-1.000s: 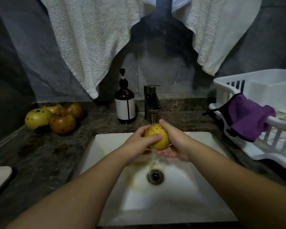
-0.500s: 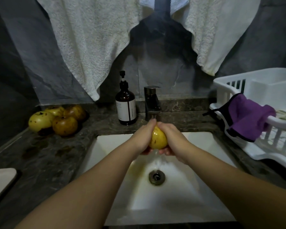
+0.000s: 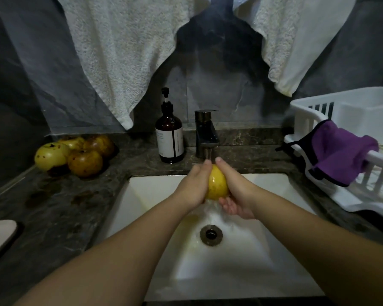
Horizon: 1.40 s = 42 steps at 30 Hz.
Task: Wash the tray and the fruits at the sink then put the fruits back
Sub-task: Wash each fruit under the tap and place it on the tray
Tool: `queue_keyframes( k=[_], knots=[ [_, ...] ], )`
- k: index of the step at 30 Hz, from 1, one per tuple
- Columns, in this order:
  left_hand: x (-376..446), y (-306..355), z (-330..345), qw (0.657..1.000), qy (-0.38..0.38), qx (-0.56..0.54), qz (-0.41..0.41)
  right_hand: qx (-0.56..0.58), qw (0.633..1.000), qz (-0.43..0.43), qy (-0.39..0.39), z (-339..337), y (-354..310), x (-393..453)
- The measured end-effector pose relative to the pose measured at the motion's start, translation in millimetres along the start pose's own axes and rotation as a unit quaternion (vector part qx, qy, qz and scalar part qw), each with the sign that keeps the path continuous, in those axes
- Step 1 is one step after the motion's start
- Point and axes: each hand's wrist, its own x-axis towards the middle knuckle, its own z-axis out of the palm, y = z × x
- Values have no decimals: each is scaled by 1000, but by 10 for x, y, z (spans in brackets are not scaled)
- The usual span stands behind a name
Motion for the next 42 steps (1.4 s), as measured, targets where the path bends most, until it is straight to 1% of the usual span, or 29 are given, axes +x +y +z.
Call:
queue_keyframes(
  k=[2, 3, 4, 5, 7, 8, 9, 11, 12, 15, 16, 19, 20, 21, 23, 24, 26, 27, 28, 30, 31, 33, 34, 35, 37, 38, 40, 41, 42],
  knots=[
    [-21, 49, 12, 997, -16, -65, -46, -31, 998, -55, 16, -10, 14, 51],
    [-45, 67, 14, 994, -26, -85, -66, -45, 995, -88, 23, 0, 10, 39],
    [-47, 76, 20, 994, -25, -85, -68, -49, 994, -97, 21, -3, 13, 20],
    [-26, 65, 28, 997, -16, -60, -50, -41, 996, -84, 16, -5, 4, 7],
    [-11, 46, 30, 1000, 3, -18, -14, -12, 1000, -21, 10, 2, -4, -3],
    [-18, 41, 27, 1000, 2, -17, -16, -7, 1000, -9, 10, 17, -12, -9],
    [-15, 37, 26, 998, -5, -43, -37, -18, 999, -26, 16, 27, -15, -3],
    [-38, 33, 5, 991, -40, -95, -87, -51, 994, -86, 34, 36, -10, 8],
    [-35, 38, 3, 991, -39, -95, -85, -51, 993, -97, 34, 39, -18, -9],
    [10, 33, 34, 999, 14, -23, -19, 18, 999, -45, 13, 32, -58, -30],
    [6, 41, 48, 1000, 14, -21, -16, 26, 999, -36, 15, 33, -62, -27],
    [-17, 49, 47, 995, -32, -69, -70, -46, 993, -96, 48, 4, -41, -8],
    [-23, 48, 38, 994, -30, -76, -75, -67, 991, -105, 53, 6, -36, -14],
    [-9, 40, 42, 996, -21, -58, -61, -70, 992, -97, 44, 8, -33, -23],
    [3, 24, 51, 1000, 7, -13, -27, -42, 997, -52, 25, 32, -39, -27],
    [11, 9, 52, 999, 3, -14, -28, -45, 997, -56, 29, 42, -43, -27],
    [-7, 25, 35, 994, -41, -66, -83, -95, 988, -114, 43, 25, -29, -1],
    [-24, 33, 13, 992, -42, -75, -90, -101, 985, -129, 44, 17, -25, -3],
    [-17, 31, 7, 996, -28, -58, -69, -89, 989, -115, 34, 12, -25, -11],
    [0, 8, 23, 1000, 9, -3, -2, -36, 998, -52, 9, 0, -37, -28],
    [-4, 4, 29, 1000, 10, 7, 7, -18, 999, -41, 7, 6, -40, -24],
    [-9, 26, 38, 998, -27, -34, -40, -51, 995, -86, 27, 1, -29, 2],
    [-6, 29, 34, 997, -32, -50, -57, -66, 992, -105, 36, -9, -22, 11],
    [-2, 35, 36, 997, -27, -42, -55, -73, 991, -105, 34, -6, -17, 0],
    [6, 31, 43, 1000, 6, 7, -18, -54, 996, -63, 20, -8, -21, -13],
    [11, 23, 47, 1000, 14, 13, -9, -50, 997, -57, 27, -3, -28, -4],
    [-5, 42, 47, 998, -15, -29, -55, -82, 991, -96, 50, 3, -37, -3],
    [-2, 47, 34, 996, -17, -47, -71, -86, 989, -112, 55, 5, -43, -3],
    [1, 64, 25, 996, -12, -46, -70, -81, 989, -108, 53, 6, -43, 1]
  ],
)
